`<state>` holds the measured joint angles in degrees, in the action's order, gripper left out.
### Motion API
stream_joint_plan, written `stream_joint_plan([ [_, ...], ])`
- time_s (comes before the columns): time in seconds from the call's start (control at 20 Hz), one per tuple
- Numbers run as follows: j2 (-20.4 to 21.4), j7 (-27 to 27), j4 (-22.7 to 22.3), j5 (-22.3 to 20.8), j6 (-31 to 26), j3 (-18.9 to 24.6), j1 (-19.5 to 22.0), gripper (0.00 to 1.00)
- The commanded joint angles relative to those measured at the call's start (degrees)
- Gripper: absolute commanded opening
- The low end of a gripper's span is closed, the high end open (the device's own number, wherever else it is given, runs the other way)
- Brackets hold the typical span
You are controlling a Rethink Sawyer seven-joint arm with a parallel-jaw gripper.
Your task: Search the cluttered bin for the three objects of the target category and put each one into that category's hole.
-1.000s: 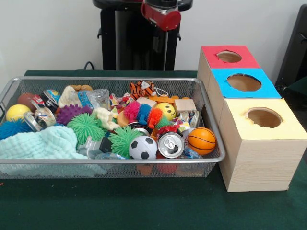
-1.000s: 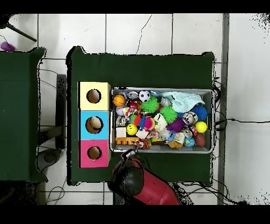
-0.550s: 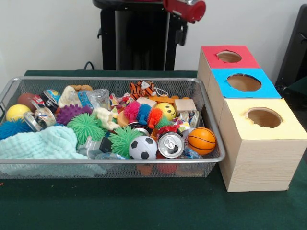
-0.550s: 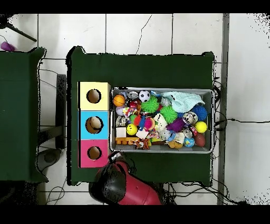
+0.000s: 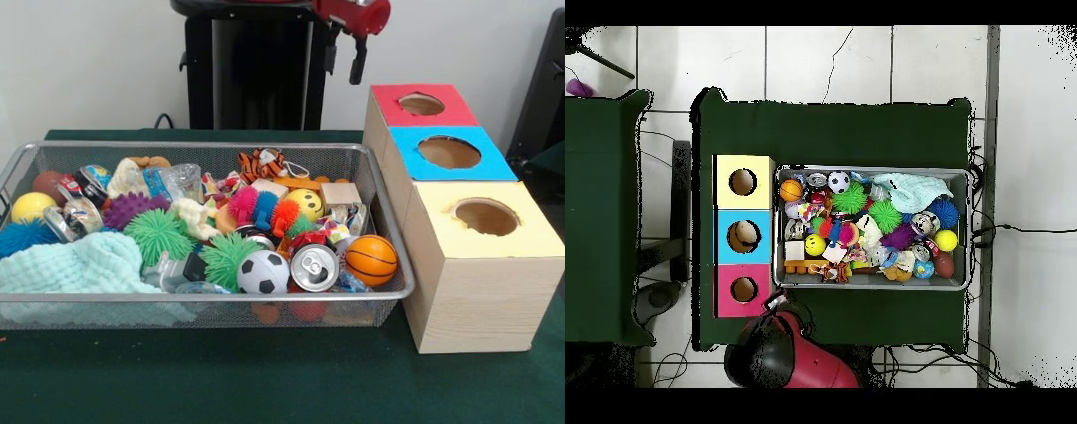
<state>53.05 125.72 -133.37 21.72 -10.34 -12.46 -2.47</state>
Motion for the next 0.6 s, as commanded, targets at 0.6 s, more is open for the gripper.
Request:
stream_joint_plan([
  [0.6,-3.3,5.07,-1.17,0.21,0.45,5.99,17.02,1.0],
])
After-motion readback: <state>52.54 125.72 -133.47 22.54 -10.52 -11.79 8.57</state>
